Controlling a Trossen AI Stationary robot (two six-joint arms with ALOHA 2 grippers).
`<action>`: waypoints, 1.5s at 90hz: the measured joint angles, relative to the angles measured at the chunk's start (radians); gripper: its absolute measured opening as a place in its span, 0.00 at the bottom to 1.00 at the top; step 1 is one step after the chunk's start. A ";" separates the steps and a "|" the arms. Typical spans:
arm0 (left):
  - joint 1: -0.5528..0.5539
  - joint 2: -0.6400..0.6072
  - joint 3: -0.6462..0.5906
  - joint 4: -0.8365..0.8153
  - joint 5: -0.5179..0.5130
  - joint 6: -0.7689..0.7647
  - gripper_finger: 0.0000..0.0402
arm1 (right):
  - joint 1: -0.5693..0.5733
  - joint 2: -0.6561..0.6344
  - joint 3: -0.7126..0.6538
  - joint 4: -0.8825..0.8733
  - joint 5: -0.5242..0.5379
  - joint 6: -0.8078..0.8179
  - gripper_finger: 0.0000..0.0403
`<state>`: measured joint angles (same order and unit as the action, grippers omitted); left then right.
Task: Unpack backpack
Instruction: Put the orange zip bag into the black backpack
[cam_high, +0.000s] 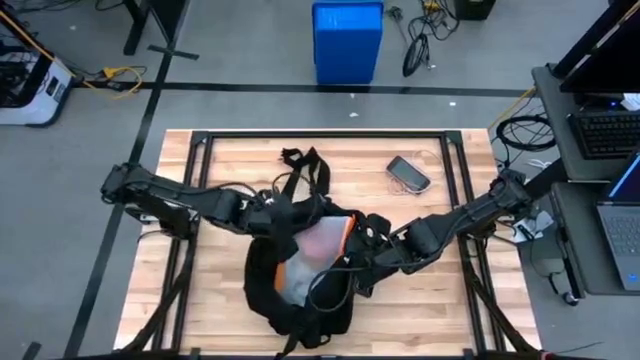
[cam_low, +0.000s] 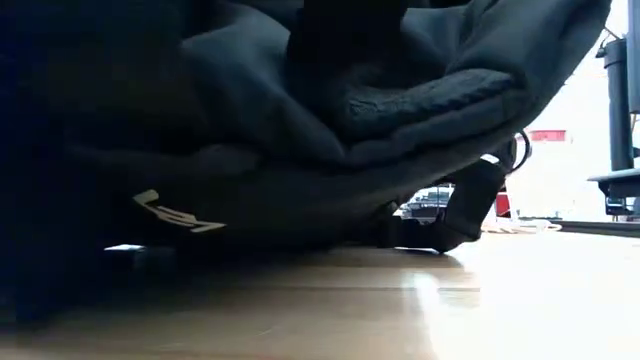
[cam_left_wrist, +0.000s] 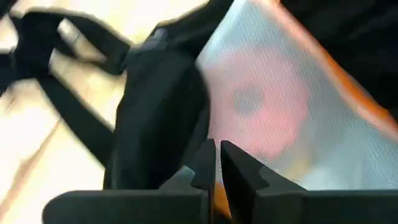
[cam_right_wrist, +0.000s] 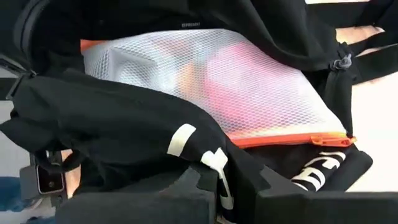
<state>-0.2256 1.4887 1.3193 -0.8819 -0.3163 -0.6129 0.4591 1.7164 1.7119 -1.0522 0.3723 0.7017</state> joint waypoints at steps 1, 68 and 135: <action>0.004 0.003 -0.001 0.016 0.003 0.008 0.05 | 0.000 0.000 0.000 0.001 0.000 -0.001 0.00; 0.132 0.130 -0.014 0.238 0.143 0.148 0.28 | 0.052 -0.006 0.000 -0.073 -0.208 0.651 0.14; 0.110 0.130 -0.082 0.238 0.234 0.126 0.28 | -0.093 -0.030 0.000 -0.198 -0.372 0.964 0.40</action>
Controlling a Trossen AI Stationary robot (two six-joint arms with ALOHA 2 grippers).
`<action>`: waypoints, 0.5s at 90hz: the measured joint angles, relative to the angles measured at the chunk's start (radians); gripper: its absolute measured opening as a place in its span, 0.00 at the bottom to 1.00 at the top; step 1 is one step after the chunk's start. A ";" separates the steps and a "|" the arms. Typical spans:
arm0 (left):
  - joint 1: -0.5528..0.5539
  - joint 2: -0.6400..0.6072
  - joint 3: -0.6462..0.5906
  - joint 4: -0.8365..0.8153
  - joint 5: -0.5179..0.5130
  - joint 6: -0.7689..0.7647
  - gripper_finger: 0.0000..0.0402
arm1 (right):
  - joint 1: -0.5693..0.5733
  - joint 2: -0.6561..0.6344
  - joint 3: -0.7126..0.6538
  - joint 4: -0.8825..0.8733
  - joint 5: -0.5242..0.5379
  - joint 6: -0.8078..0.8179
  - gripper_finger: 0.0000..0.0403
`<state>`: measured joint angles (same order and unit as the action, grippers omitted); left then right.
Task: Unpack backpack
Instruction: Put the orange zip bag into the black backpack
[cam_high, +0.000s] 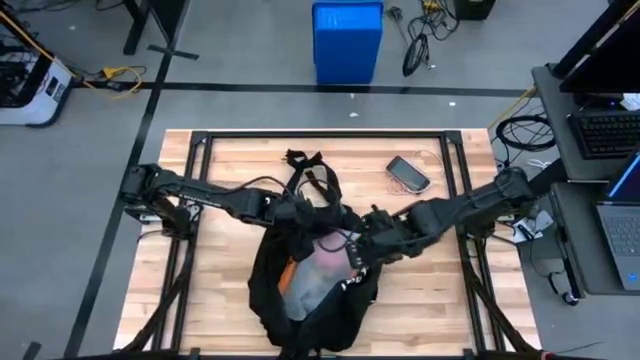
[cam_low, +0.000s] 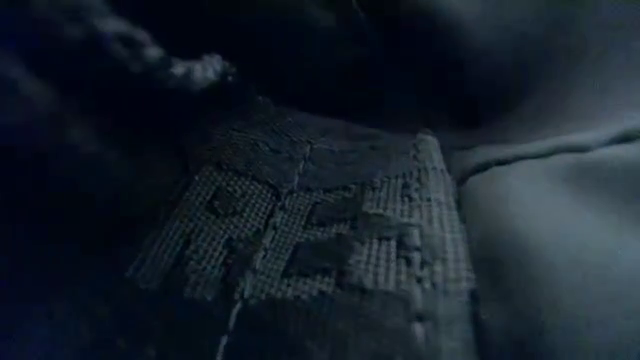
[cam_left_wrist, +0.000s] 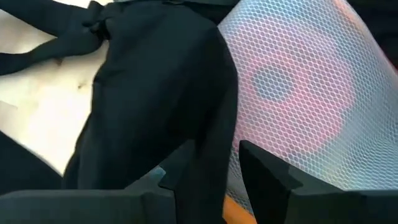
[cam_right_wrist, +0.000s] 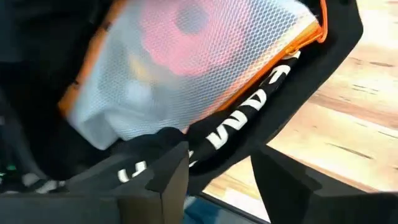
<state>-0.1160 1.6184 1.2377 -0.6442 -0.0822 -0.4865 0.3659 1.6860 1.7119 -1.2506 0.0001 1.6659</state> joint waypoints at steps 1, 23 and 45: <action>-0.001 0.000 0.000 0.000 0.000 -0.001 0.28 | -0.004 0.004 0.000 0.000 -0.006 -0.004 0.41; -0.002 0.000 0.000 0.008 0.000 0.001 0.28 | -0.058 0.152 0.000 -0.040 -0.105 -0.145 0.44; -0.002 0.000 -0.002 0.001 -0.001 -0.001 0.28 | -0.050 0.289 0.000 -0.040 -0.191 -0.264 0.39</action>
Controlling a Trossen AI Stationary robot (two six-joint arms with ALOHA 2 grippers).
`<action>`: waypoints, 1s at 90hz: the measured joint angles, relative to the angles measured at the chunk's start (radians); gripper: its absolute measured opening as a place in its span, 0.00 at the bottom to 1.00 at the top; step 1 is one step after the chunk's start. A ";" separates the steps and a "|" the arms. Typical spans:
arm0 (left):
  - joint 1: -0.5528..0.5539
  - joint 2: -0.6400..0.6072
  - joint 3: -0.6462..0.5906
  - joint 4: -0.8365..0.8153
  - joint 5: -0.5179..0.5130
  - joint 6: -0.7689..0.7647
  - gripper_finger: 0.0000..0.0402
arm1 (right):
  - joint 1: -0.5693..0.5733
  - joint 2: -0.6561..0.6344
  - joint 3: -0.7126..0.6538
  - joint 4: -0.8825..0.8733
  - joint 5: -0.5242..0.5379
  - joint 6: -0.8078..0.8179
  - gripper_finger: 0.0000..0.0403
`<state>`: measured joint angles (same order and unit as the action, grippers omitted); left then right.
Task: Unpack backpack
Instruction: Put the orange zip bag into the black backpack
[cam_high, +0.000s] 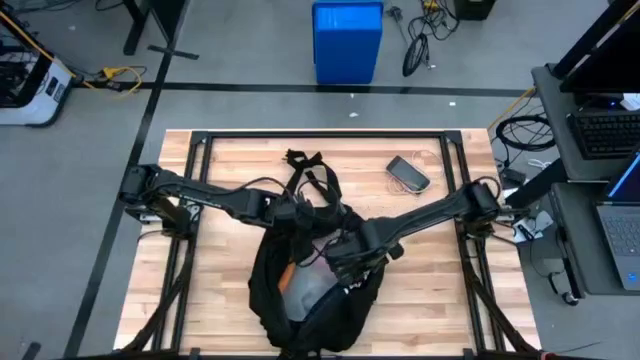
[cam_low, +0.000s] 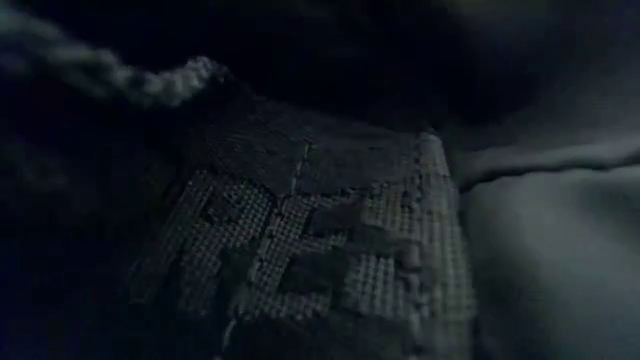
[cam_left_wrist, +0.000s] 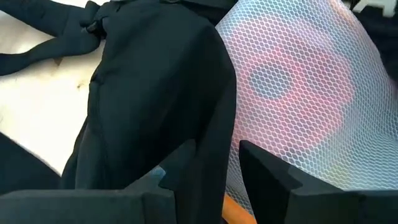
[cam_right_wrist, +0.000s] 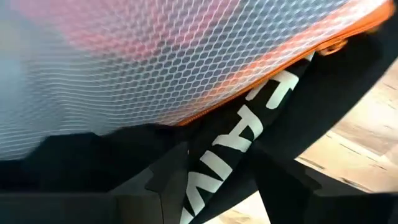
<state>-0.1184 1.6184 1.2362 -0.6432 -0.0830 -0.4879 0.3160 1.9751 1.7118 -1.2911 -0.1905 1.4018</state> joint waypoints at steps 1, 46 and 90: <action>0.000 0.000 0.000 0.000 0.000 -0.001 0.28 | 0.002 0.004 0.000 0.000 0.000 0.000 0.39; -0.021 0.000 0.000 -0.012 -0.003 0.001 0.28 | 0.060 0.022 -0.120 0.083 0.090 0.034 0.03; -0.022 0.000 0.001 0.106 0.117 0.011 0.28 | 0.121 -0.073 -0.036 0.064 0.253 0.232 0.00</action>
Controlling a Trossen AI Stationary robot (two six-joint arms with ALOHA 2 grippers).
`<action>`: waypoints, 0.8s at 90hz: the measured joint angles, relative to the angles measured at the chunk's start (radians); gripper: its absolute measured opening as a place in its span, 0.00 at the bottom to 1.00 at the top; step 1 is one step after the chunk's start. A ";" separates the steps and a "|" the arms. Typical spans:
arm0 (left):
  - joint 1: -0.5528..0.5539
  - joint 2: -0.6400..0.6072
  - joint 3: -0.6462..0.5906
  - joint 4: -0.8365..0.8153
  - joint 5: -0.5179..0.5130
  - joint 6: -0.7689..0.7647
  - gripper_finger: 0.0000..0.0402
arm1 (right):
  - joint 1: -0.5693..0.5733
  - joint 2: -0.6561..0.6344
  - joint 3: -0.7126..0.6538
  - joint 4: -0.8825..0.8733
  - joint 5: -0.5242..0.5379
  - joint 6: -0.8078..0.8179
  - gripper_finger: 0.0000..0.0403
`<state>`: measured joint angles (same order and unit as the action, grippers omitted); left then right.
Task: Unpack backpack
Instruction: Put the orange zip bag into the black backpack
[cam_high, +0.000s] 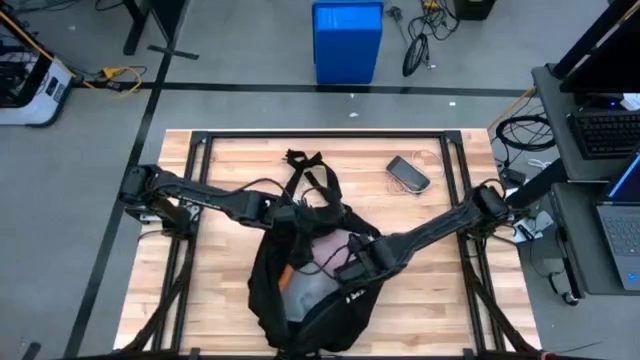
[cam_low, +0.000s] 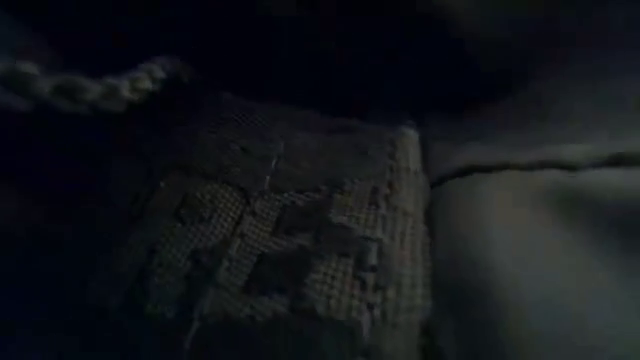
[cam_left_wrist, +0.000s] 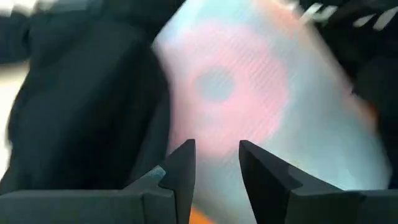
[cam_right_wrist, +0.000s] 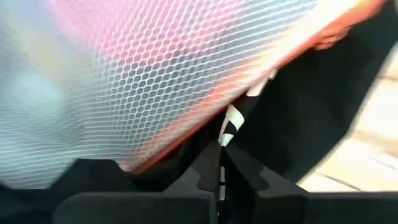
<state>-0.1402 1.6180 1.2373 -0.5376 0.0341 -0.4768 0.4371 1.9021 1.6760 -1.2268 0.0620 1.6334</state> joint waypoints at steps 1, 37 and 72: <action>0.000 0.000 0.000 0.012 0.000 0.003 0.28 | 0.002 -0.003 0.006 -0.008 0.008 0.005 0.00; 0.011 0.067 0.001 0.239 0.017 0.046 0.28 | 0.017 -0.064 0.193 -0.199 0.190 0.026 0.00; 0.000 0.178 0.001 0.233 0.068 0.039 0.28 | -0.006 -0.065 0.410 -0.310 0.347 -0.055 0.00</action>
<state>-0.1399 1.7955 1.2387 -0.3048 0.1018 -0.4377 0.4312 1.8372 2.0861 -1.5366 0.4093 1.5784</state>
